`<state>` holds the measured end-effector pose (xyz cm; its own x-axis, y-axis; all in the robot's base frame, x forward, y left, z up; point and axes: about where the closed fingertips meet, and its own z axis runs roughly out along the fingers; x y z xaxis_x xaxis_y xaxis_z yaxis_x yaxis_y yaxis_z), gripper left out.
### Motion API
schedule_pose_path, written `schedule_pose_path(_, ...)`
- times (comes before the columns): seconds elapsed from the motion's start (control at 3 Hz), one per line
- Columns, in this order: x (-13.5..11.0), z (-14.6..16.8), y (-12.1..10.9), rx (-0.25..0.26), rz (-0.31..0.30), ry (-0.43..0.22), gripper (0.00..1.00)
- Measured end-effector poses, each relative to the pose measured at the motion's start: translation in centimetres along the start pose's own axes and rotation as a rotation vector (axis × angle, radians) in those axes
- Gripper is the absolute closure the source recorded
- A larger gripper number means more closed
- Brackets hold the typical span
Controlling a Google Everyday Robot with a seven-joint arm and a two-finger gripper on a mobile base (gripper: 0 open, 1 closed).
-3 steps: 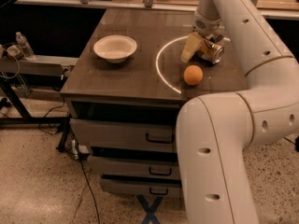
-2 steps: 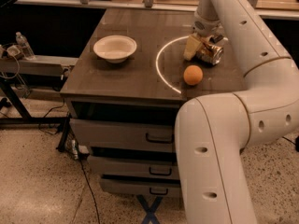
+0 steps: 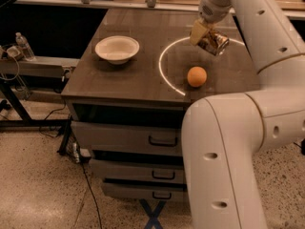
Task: Place orange can upright
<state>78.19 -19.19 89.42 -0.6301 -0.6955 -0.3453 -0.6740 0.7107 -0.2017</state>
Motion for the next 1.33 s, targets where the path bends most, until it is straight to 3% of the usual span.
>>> schedule_pose_path(0.33, -1.5, -3.7, -0.9, 0.029, 0.0, -0.121, 1.0)
schedule_pose_path(0.67, -2.3, -7.1, -2.4, 0.043, 0.018, -0.285, 1.0)
schedule_pose_path(1.33, -2.2, -9.8, -5.5, 0.041, 0.062, -0.631, 1.0)
